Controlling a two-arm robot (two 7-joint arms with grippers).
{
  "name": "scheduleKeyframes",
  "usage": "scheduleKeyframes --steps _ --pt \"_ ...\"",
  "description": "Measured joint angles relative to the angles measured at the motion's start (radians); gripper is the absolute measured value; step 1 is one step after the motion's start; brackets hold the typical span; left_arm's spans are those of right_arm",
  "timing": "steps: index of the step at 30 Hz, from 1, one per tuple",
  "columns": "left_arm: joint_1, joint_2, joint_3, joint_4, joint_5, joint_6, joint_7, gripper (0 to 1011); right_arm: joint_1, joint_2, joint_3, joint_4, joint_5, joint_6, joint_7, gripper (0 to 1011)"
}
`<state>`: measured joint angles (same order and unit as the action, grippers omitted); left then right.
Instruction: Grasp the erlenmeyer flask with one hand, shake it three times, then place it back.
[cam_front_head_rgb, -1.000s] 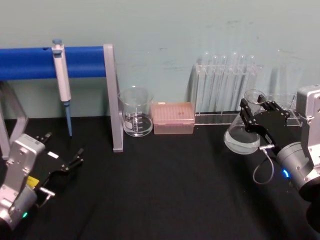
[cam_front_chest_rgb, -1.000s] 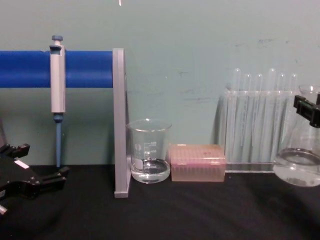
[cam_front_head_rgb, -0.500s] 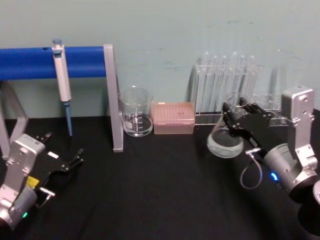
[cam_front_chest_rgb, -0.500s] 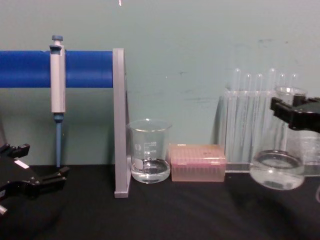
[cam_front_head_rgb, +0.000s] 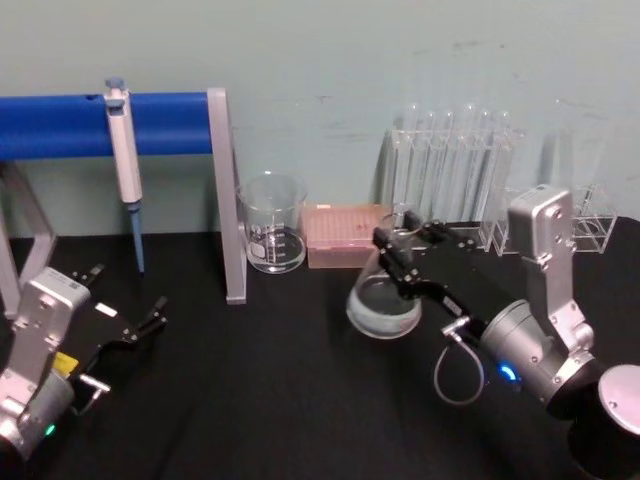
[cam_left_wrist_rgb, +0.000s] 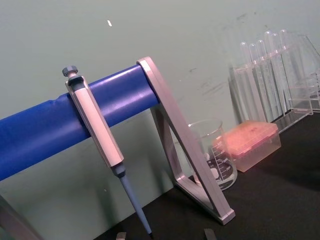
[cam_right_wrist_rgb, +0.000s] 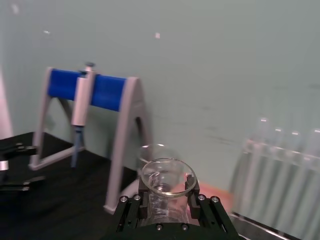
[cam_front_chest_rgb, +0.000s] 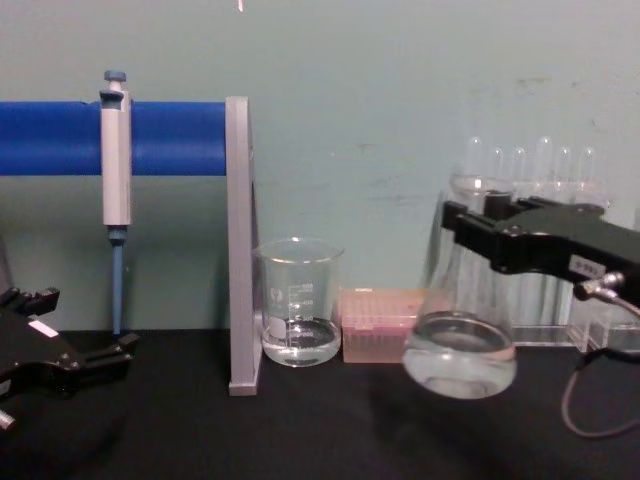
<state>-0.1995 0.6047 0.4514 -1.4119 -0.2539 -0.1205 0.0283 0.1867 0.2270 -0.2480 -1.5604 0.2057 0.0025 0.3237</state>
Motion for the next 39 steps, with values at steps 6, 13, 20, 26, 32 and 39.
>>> scheduleKeyframes --steps 6,13,20,26,32,39 --pt "0.0 0.0 0.0 0.0 0.0 0.0 0.0 1001 0.0 0.019 -0.036 -0.011 0.026 -0.006 0.04 450" --pt "0.0 0.0 0.0 0.0 0.0 0.0 0.0 1001 0.004 0.046 -0.07 -0.016 0.055 -0.011 0.078 450" --pt "0.0 0.0 0.0 0.0 0.0 0.0 0.0 1001 0.016 0.064 -0.089 -0.005 0.073 -0.016 0.089 450" --pt "0.0 0.0 0.0 0.0 0.0 0.0 0.0 1001 0.033 0.078 -0.103 0.013 0.09 -0.021 0.099 450" --pt "0.0 0.0 0.0 0.0 0.0 0.0 0.0 1001 0.05 0.088 -0.114 0.033 0.105 -0.029 0.11 450" --pt "0.0 0.0 0.0 0.0 0.0 0.0 0.0 1001 0.074 0.095 -0.128 0.073 0.124 -0.042 0.125 450"
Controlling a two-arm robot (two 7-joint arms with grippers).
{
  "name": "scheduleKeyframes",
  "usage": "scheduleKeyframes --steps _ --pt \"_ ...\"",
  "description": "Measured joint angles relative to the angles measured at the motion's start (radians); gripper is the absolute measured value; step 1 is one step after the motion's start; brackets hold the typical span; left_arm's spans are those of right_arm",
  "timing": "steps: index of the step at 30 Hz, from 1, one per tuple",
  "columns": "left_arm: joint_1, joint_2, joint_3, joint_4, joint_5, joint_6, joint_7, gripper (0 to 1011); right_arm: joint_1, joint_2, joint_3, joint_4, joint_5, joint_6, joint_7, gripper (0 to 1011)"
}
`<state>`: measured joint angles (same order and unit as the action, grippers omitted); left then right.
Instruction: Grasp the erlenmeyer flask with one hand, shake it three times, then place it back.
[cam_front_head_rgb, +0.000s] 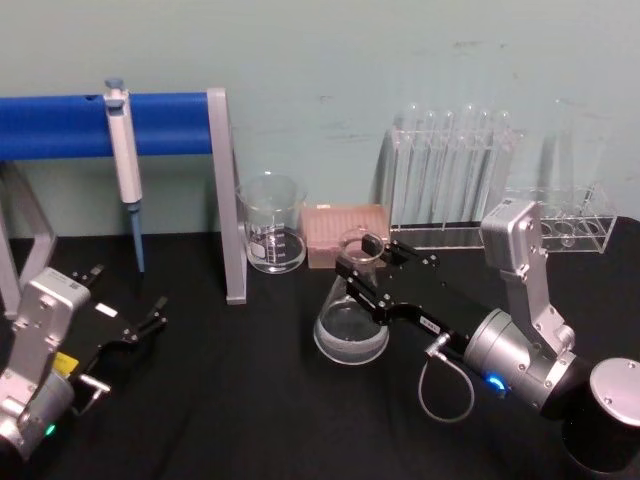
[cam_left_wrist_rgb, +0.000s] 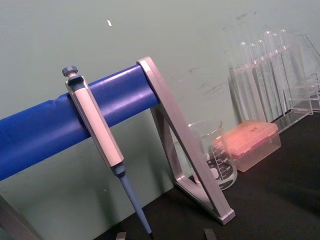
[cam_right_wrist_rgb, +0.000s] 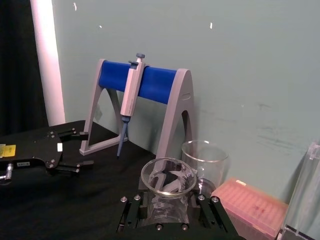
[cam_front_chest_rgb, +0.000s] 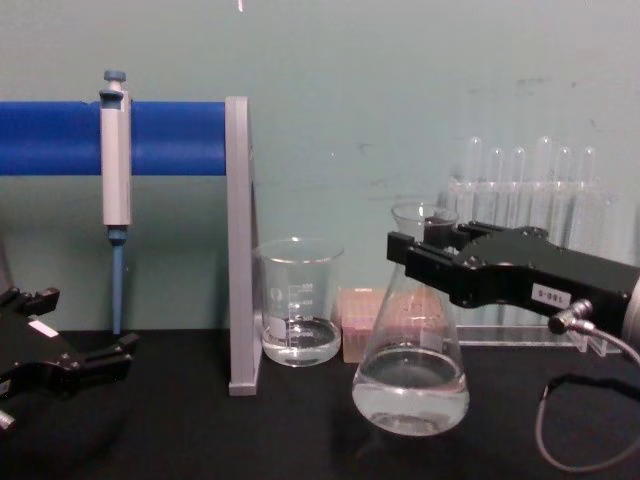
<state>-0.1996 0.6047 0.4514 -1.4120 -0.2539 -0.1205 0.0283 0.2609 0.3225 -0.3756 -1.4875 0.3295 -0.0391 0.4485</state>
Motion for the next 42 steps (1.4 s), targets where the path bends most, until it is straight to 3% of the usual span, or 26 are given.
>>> scheduleKeyframes --steps 18,42 --pt "0.0 0.0 0.0 0.0 0.0 0.0 0.0 1001 0.054 0.004 -0.035 0.106 0.02 -0.028 0.035 450" --pt "0.0 0.0 0.0 0.0 0.0 0.0 0.0 1001 0.076 -0.017 -0.056 0.179 0.019 -0.051 0.041 450"
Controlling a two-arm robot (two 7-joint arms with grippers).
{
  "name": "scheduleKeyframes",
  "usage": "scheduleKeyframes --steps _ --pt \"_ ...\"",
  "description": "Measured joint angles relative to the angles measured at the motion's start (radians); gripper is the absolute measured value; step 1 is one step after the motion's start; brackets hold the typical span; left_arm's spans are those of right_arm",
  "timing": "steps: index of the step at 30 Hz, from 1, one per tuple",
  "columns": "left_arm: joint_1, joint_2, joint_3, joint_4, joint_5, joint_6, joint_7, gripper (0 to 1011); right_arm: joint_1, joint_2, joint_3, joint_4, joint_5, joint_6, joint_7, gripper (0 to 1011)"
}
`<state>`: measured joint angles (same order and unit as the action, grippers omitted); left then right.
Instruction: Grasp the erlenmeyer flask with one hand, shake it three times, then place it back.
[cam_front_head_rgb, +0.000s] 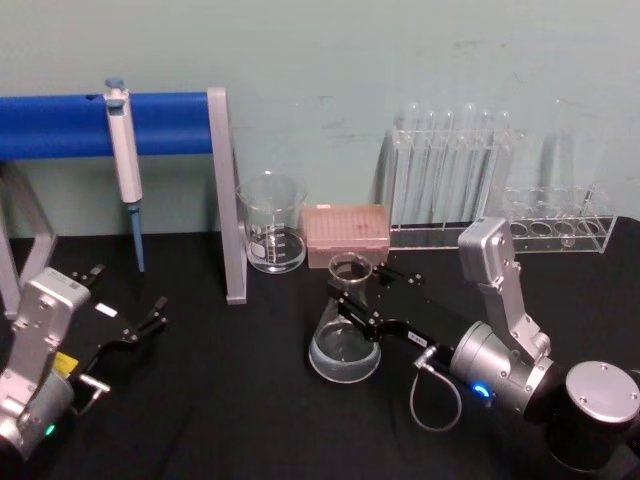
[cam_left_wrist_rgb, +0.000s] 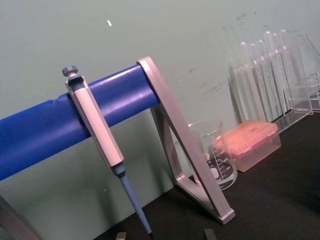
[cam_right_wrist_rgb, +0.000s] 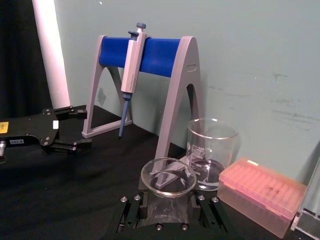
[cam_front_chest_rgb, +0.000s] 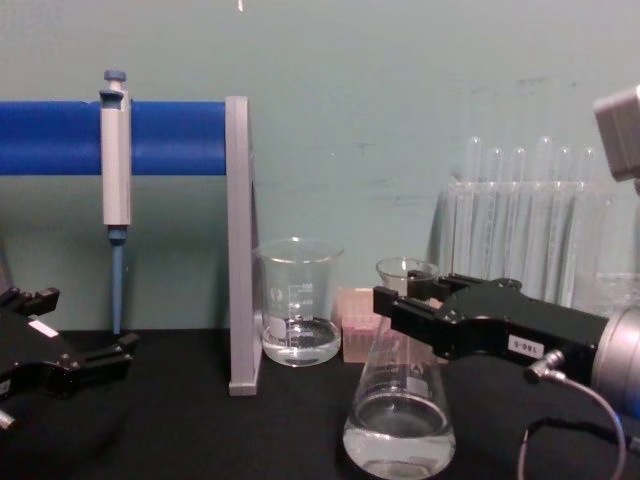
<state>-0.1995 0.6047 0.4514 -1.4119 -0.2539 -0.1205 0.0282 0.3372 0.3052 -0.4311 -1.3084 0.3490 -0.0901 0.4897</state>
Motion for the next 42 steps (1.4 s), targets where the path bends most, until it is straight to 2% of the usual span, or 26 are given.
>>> scheduleKeyframes --steps 15,42 --pt "0.0 0.0 0.0 0.0 0.0 0.0 0.0 1001 0.012 -0.012 -0.01 0.04 -0.012 -0.013 0.006 450" --pt "0.0 0.0 0.0 0.0 0.0 0.0 0.0 1001 0.017 -0.02 -0.01 0.061 -0.019 -0.009 0.005 450"
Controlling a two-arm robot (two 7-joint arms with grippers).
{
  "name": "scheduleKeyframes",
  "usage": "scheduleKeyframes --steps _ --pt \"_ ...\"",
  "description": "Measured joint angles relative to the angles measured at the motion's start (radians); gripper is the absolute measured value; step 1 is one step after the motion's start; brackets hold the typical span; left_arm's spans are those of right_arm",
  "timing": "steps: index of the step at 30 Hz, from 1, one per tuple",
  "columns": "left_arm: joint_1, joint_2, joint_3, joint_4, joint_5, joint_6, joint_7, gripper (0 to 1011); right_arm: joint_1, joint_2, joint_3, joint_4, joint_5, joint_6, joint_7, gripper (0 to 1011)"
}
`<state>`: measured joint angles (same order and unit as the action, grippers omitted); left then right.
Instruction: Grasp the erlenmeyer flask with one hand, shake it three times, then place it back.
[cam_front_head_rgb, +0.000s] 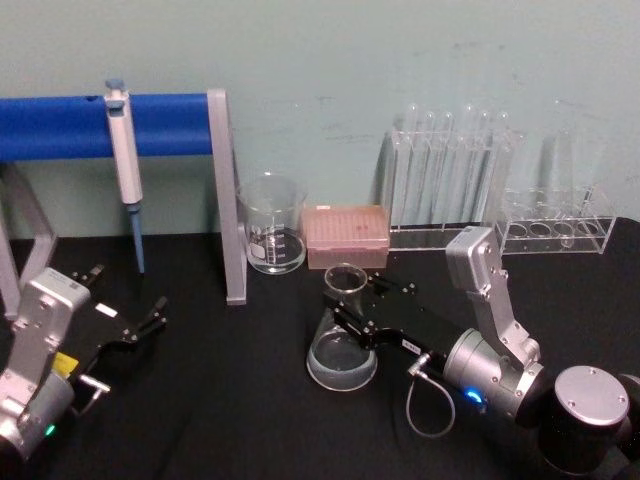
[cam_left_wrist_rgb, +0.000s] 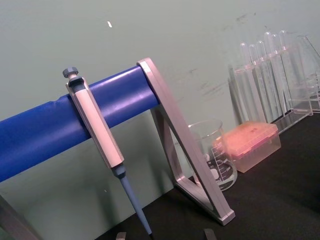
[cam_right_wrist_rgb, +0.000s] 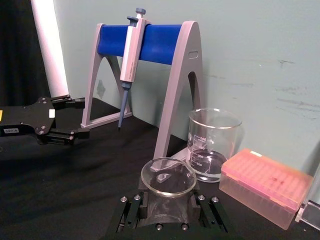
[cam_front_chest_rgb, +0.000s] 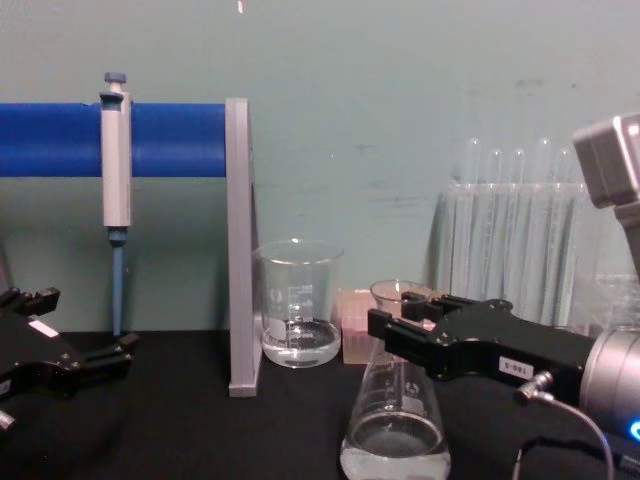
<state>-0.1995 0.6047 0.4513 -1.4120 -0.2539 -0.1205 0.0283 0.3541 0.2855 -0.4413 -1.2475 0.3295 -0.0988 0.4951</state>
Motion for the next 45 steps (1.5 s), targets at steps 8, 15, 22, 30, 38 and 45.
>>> scheduleKeyframes --steps 8,15,22,30,38,45 --pt "0.0 0.0 0.0 0.0 0.0 0.0 0.0 1001 0.0 0.001 -0.001 -0.002 -0.007 0.002 -0.007 450" --pt "0.0 0.0 0.0 0.0 0.0 0.0 0.0 1001 0.0 0.001 -0.001 -0.002 -0.007 0.003 -0.007 450" --pt "0.0 0.0 0.0 0.0 0.0 0.0 0.0 1001 0.0 0.001 -0.001 -0.002 -0.006 0.004 -0.007 450" --pt "0.0 0.0 0.0 0.0 0.0 0.0 0.0 1001 -0.001 0.001 -0.001 -0.002 -0.006 0.004 -0.006 456" --pt "0.0 0.0 0.0 0.0 0.0 0.0 0.0 1000 -0.002 0.001 -0.002 0.0 -0.008 0.009 -0.006 682" --pt "0.0 0.0 0.0 0.0 0.0 0.0 0.0 1001 -0.001 0.001 -0.001 0.0 -0.007 0.008 -0.006 883"
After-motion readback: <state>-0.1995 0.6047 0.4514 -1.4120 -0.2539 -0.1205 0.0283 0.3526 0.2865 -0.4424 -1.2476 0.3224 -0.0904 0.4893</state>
